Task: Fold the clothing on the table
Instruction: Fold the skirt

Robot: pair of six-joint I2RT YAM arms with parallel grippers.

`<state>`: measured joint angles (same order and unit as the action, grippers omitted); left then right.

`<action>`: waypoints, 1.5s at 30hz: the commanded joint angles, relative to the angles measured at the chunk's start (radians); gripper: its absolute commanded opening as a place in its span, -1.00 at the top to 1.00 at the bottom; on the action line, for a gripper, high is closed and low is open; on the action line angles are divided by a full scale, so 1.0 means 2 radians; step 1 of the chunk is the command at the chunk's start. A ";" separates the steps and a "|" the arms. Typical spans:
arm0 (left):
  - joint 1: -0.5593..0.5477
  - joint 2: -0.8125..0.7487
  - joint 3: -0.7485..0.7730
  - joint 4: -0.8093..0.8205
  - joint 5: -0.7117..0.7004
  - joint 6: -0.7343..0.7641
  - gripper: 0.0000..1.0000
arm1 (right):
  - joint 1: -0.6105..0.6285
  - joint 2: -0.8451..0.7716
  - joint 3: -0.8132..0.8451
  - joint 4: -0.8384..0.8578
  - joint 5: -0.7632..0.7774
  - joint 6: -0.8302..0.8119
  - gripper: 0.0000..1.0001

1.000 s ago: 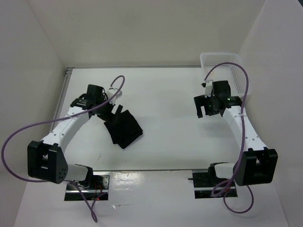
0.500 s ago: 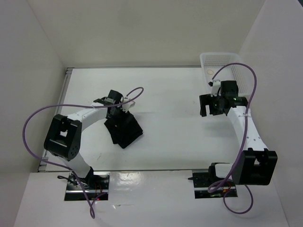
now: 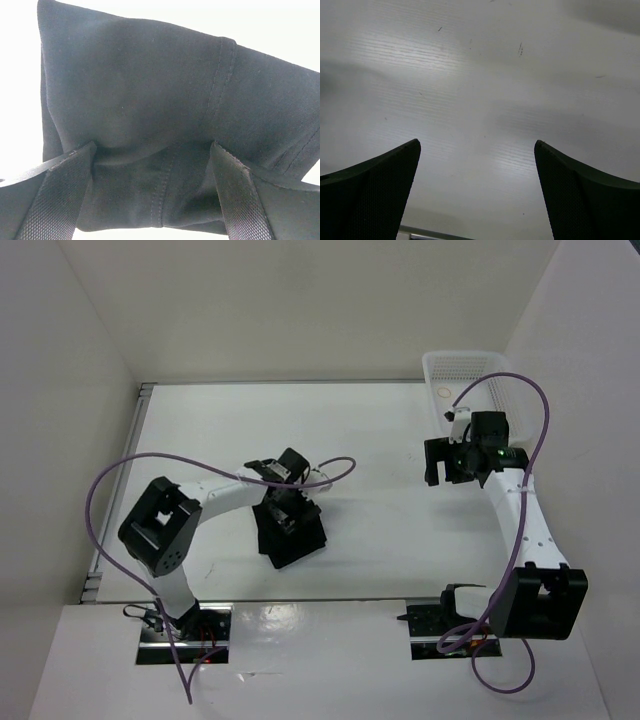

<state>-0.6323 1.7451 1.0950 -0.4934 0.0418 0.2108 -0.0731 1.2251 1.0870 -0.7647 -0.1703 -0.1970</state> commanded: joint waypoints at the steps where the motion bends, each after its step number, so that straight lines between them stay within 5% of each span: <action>1: -0.016 0.018 0.025 0.001 0.001 0.004 -1.00 | -0.003 -0.013 0.002 0.003 -0.005 0.007 -0.97; 12: -0.051 0.062 0.156 -0.045 -0.014 -0.006 -1.00 | -0.013 -0.015 -0.007 0.003 -0.015 0.007 -0.97; 21: 0.023 -0.062 0.213 -0.079 0.011 -0.022 -1.00 | -0.013 -0.040 -0.012 0.008 -0.020 0.003 -0.97; 34: 0.445 -0.240 0.021 -0.036 0.082 -0.082 -1.00 | -0.065 -0.083 -0.045 0.084 0.037 0.035 -0.97; 41: 0.590 -0.274 -0.026 -0.026 0.157 -0.075 -1.00 | -0.075 -0.073 -0.050 0.089 0.074 0.050 -0.97; 45: 0.629 -0.266 -0.026 -0.019 0.171 -0.071 -1.00 | -0.088 -0.073 -0.050 0.089 0.074 0.050 -0.97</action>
<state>0.5907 1.2251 1.0431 -0.5640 0.2962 0.0715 -0.2295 1.0843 0.9924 -0.6407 -0.0517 -0.1158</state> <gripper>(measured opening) 1.000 0.983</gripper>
